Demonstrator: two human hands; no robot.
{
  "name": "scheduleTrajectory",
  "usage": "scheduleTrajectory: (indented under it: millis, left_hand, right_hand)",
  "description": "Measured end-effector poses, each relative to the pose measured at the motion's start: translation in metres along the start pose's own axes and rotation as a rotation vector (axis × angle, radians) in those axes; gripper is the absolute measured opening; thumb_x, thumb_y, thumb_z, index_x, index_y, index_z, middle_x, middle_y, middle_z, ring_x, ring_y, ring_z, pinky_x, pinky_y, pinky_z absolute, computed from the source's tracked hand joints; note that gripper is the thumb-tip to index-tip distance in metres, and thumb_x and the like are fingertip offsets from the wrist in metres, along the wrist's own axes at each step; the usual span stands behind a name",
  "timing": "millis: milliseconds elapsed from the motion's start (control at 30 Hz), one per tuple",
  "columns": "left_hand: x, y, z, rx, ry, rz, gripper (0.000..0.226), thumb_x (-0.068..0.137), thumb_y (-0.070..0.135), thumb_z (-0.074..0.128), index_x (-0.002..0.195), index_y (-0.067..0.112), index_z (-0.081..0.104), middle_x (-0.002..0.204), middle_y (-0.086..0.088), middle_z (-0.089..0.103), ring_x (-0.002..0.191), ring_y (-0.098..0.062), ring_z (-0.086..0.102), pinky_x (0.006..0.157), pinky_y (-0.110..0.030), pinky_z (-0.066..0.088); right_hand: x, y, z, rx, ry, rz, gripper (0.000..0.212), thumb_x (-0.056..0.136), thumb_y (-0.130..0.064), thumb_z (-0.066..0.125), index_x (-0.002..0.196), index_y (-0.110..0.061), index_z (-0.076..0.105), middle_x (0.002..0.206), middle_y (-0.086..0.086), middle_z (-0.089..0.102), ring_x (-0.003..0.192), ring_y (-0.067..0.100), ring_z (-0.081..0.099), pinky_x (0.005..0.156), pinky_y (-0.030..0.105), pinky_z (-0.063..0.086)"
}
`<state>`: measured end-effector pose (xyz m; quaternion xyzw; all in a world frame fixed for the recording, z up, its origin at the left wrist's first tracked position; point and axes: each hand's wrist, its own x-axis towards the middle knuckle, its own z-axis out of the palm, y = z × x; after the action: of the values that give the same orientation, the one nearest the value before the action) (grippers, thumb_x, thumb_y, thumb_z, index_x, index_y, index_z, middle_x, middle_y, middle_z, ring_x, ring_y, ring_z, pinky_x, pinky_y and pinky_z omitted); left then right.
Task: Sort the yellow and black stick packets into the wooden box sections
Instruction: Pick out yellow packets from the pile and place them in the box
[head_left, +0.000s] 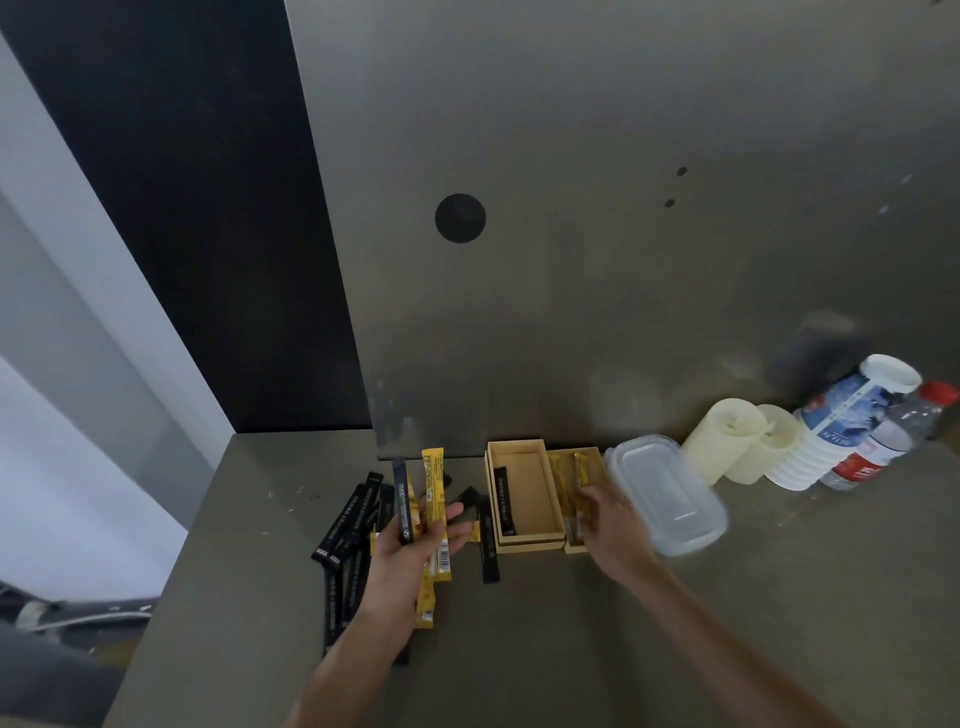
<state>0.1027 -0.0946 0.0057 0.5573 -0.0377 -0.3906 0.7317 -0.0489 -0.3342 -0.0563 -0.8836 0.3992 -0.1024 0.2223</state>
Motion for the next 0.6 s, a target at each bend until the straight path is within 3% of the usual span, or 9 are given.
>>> scheduleTrajectory:
  millis: [133,267,367,467,600]
  left_hand:
    - [-0.001,0.001,-0.001,0.016,-0.045,-0.033,0.026,0.099,0.002,0.053,0.122,0.009,0.061,0.118,-0.012,0.074,0.105,-0.033,0.072,0.09,-0.051,0.056]
    - [-0.009,0.004,0.008,0.13,-0.156,-0.013,0.03,0.099,0.013,0.056,0.128,0.008,0.055,0.116,-0.008,0.075,0.099,-0.034,0.074,0.079,-0.05,0.061]
    - [-0.012,0.004,0.013,0.199,-0.21,0.0,0.029,0.099,0.015,0.058,0.127,0.009,0.056,0.115,-0.008,0.075,0.098,-0.038,0.073,0.077,-0.048,0.062]
    - [-0.01,0.001,0.012,0.24,-0.199,-0.041,0.027,0.099,0.017,0.06,0.124,0.012,0.056,0.106,-0.01,0.077,0.091,-0.036,0.074,0.074,-0.042,0.063]
    - [-0.004,0.0,0.005,0.278,-0.133,-0.078,0.025,0.098,0.014,0.061,0.121,0.005,0.056,0.099,-0.012,0.075,0.075,-0.022,0.073,0.065,-0.031,0.063]
  right_hand:
    - [-0.008,-0.037,-0.012,0.129,0.082,-0.095,0.023,0.1,-0.025,0.058,0.122,-0.024,0.061,0.12,-0.01,0.059,0.109,0.006,0.058,0.091,0.02,0.048]
    - [-0.024,-0.099,-0.028,0.477,-0.249,-0.109,0.031,0.098,-0.052,0.051,0.119,-0.032,0.062,0.111,-0.022,0.065,0.102,-0.012,0.059,0.082,0.006,0.043]
    - [-0.031,-0.125,-0.026,0.726,-0.387,-0.088,0.025,0.097,-0.044,0.06,0.105,-0.023,0.071,0.099,-0.011,0.076,0.093,-0.001,0.071,0.078,0.012,0.053]
    - [-0.029,-0.127,-0.016,0.791,-0.366,-0.048,0.021,0.096,-0.036,0.065,0.087,-0.018,0.073,0.075,-0.014,0.073,0.076,0.004,0.069,0.068,0.015,0.05]
    - [-0.022,-0.115,-0.007,0.9,-0.293,0.108,0.021,0.092,-0.038,0.069,0.096,-0.019,0.076,0.094,-0.002,0.077,0.096,0.015,0.072,0.09,0.034,0.056]
